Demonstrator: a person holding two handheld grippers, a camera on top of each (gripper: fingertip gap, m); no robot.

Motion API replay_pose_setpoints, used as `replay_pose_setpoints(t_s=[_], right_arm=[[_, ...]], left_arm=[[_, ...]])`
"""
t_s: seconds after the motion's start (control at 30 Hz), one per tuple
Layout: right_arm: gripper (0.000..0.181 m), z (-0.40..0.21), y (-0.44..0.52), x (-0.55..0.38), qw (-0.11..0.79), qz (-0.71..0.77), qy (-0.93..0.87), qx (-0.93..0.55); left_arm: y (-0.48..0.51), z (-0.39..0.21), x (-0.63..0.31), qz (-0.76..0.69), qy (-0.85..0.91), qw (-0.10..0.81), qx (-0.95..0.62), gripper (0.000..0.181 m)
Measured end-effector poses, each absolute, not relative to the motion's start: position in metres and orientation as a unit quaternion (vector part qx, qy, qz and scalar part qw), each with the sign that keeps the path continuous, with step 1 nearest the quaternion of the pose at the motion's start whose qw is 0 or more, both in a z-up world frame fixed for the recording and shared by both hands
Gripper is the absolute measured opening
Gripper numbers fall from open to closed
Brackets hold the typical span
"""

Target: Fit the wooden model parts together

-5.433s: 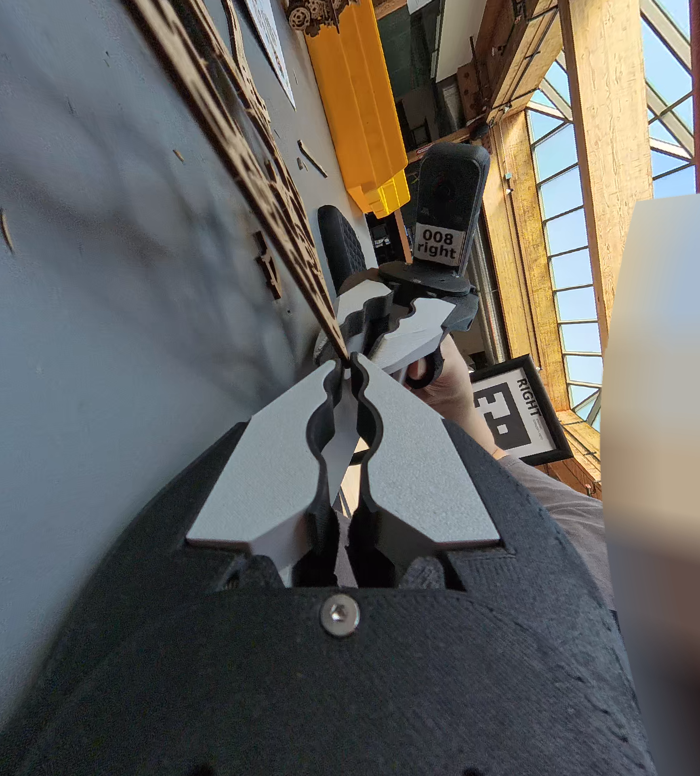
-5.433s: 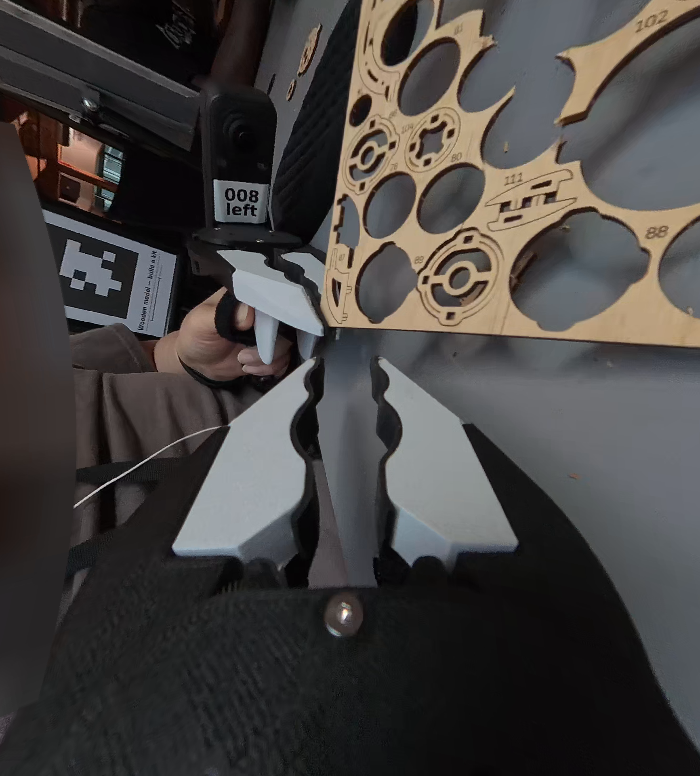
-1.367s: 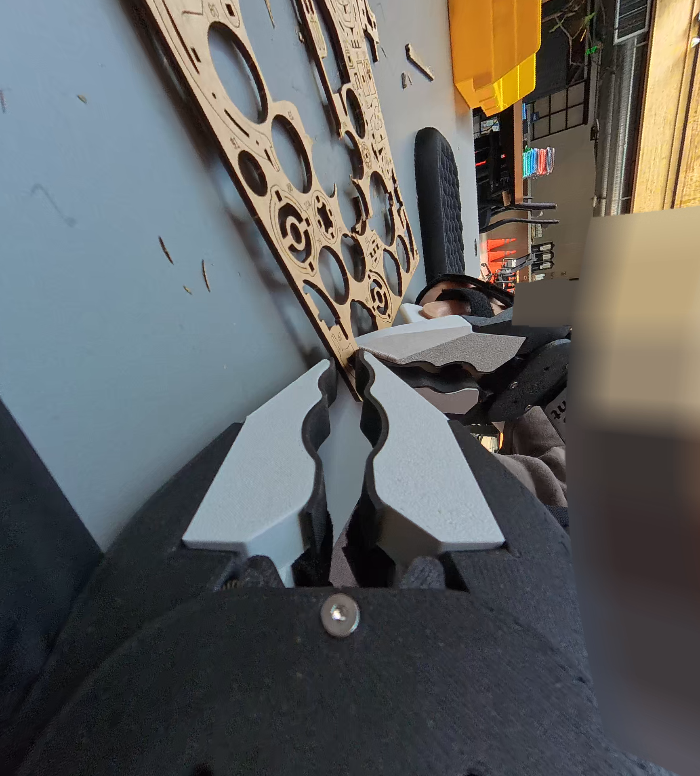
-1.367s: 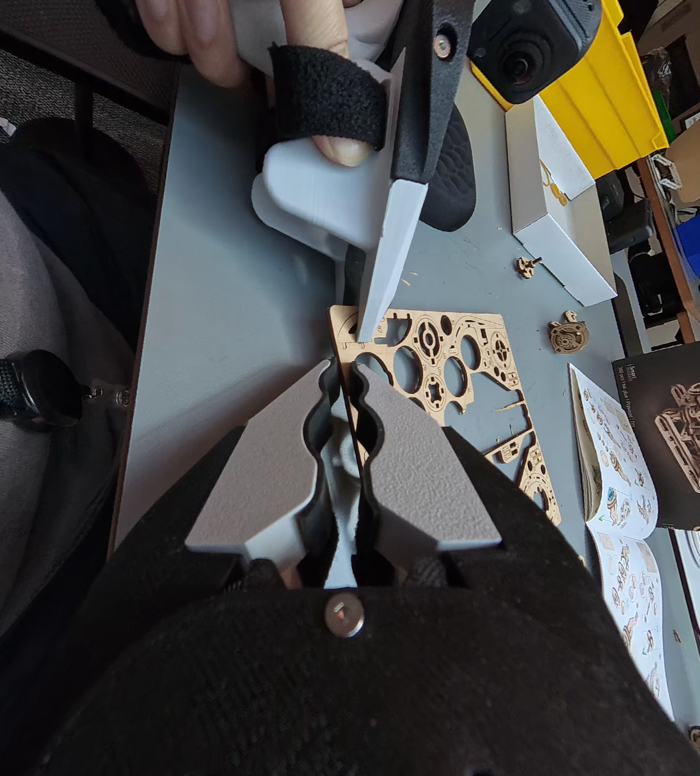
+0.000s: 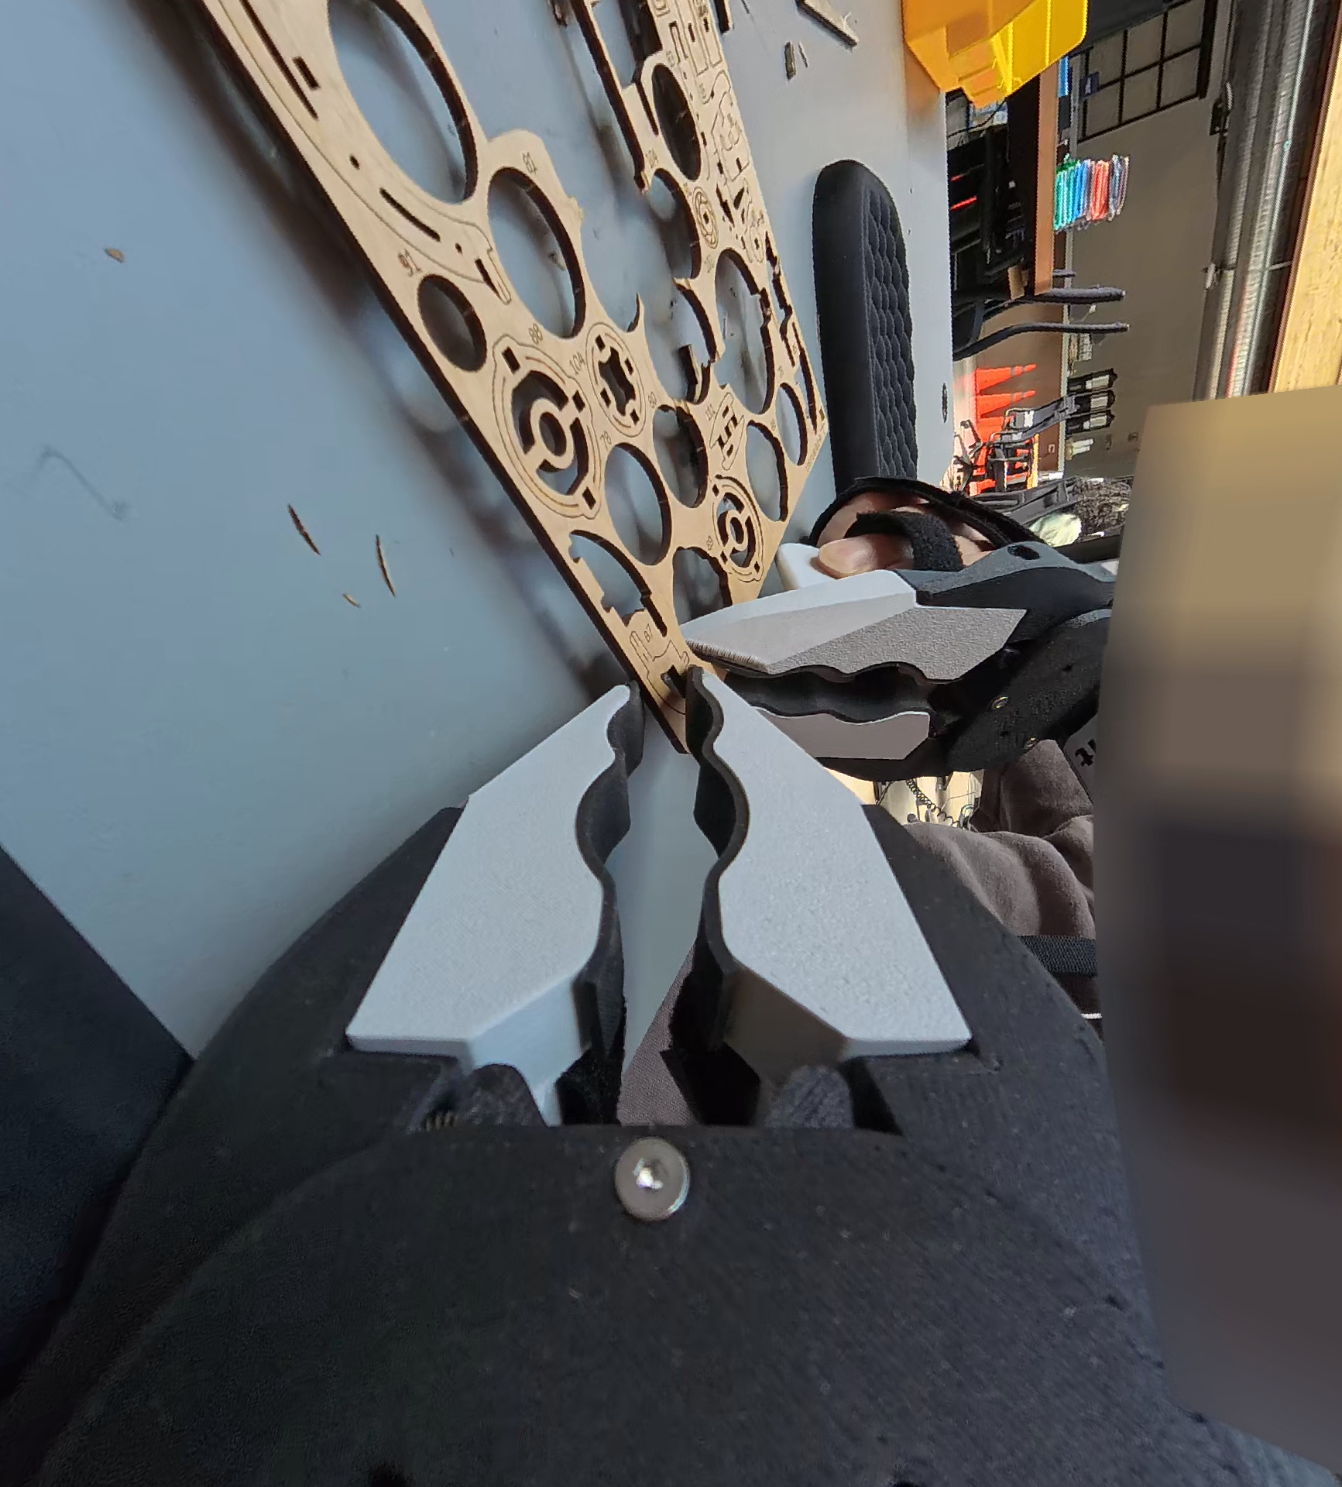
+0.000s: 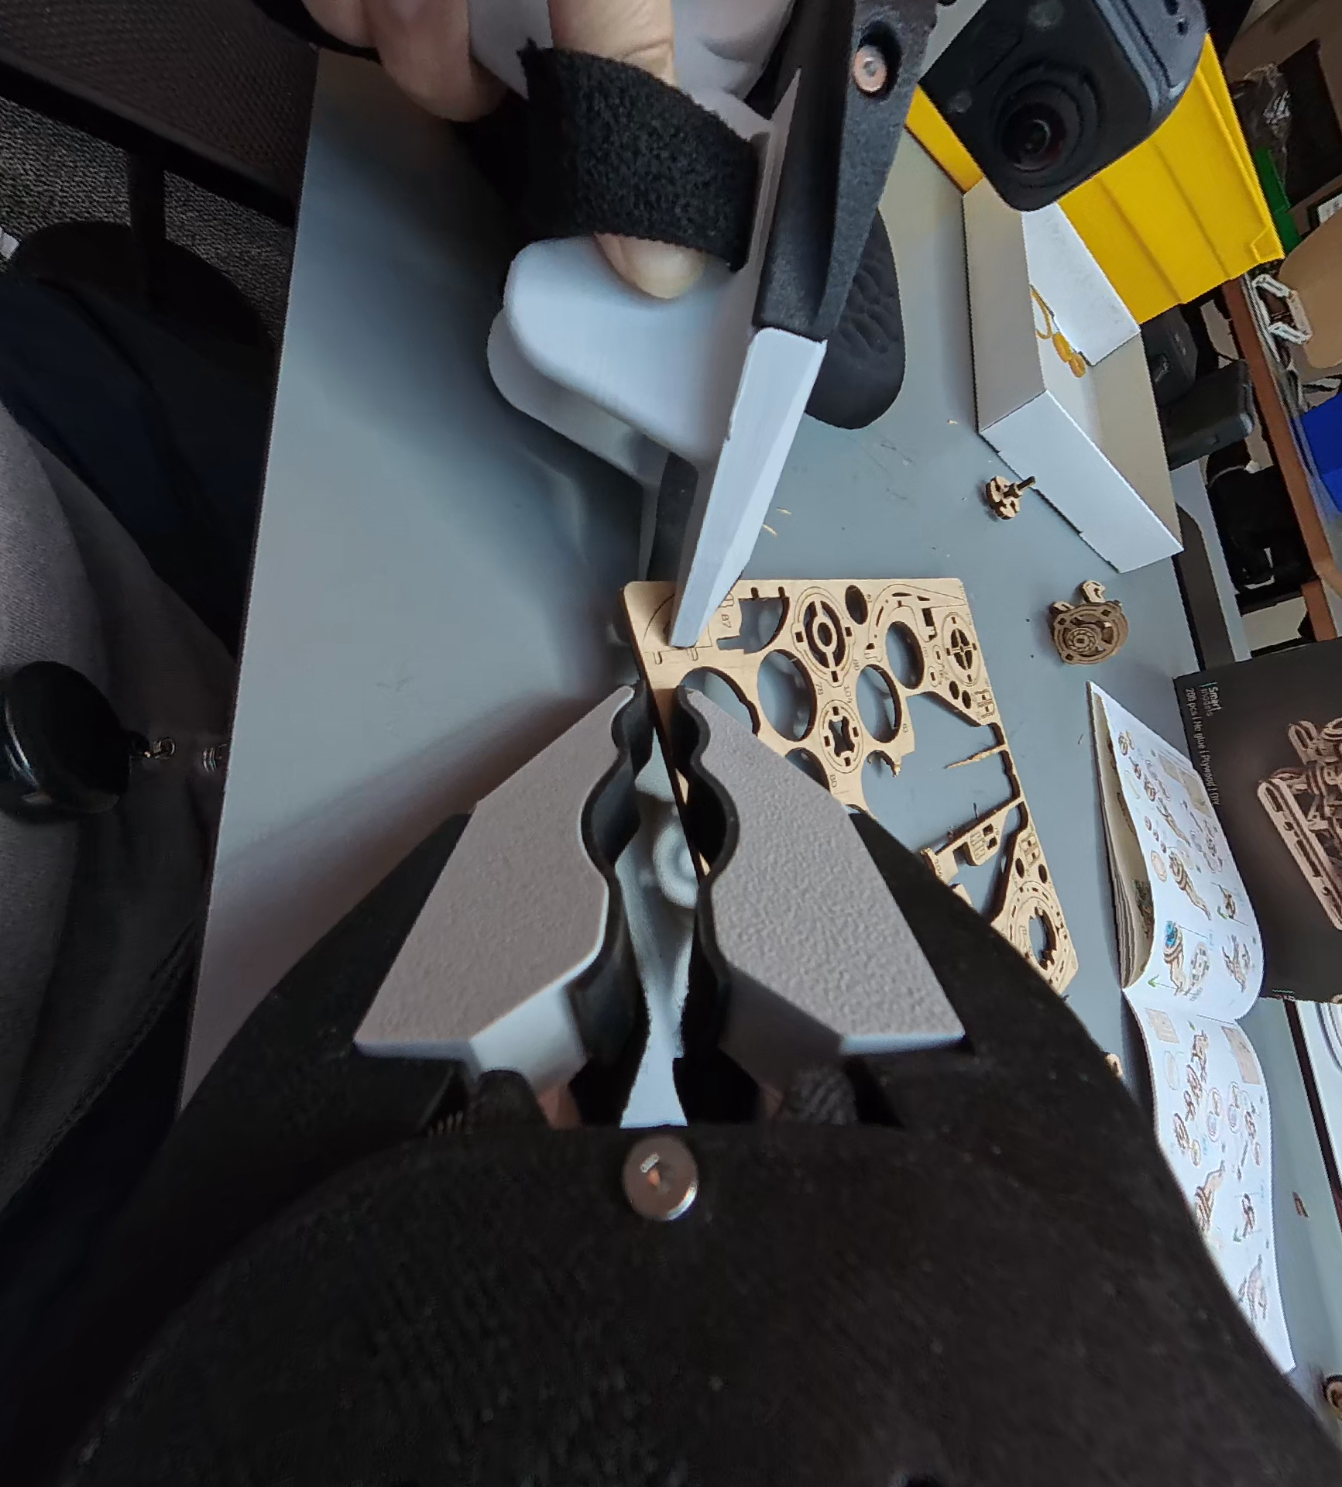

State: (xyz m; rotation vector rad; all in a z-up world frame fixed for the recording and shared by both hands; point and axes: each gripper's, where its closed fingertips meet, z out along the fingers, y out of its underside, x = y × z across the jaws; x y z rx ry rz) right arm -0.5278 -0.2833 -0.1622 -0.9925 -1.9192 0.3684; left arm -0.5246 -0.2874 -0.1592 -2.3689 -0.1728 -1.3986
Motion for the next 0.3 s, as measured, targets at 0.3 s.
replay_pose_setpoints(t_s=[0.3], right_arm=[[0.003, -0.1622, -0.2787, -0.5273, 0.453, 0.158, -0.771, -0.419]], left_arm=[[-0.2828, -0.1589, -0.5250, -0.482, -0.046, 0.204, -0.851, 0.010]])
